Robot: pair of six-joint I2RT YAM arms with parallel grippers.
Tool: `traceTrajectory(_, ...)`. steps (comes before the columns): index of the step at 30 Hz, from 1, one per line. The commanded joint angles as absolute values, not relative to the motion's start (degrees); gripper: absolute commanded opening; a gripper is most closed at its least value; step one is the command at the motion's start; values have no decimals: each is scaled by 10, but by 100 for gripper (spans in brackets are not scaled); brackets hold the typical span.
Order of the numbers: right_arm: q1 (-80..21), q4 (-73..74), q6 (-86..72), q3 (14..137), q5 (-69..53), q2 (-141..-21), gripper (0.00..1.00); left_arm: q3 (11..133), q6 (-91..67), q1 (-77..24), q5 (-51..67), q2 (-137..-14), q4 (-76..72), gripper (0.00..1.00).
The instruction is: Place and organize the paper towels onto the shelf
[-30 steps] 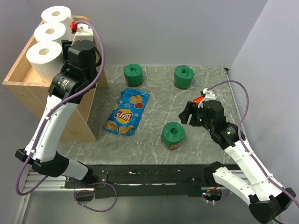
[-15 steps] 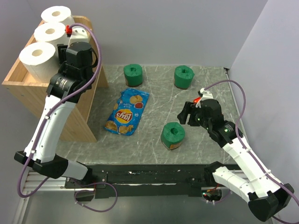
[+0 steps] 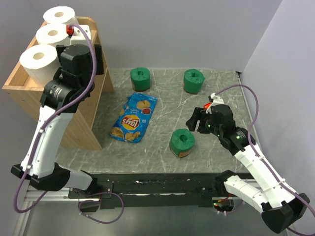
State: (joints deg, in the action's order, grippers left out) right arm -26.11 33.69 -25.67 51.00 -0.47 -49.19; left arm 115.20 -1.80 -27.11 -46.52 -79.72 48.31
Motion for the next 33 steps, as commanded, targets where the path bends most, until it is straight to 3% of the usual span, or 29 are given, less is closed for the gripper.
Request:
traceTrajectory(1,-265,352,-277,537,-4,-499,78,1172,-33,-295,-297,-763,478,89)
traceTrajectory(5,-265,373,-293,534,2,-499,78,1150,-36,-327,-198,-758,469,99)
traceTrajectory(12,-262,411,-349,519,65,-516,78,1081,-76,-433,-182,-800,440,97)
traceTrajectory(18,-256,437,-388,508,90,-539,78,997,-159,-467,-85,-861,369,99)
traceTrajectory(33,-250,457,-468,471,243,-418,78,855,-279,-559,14,-981,254,92)
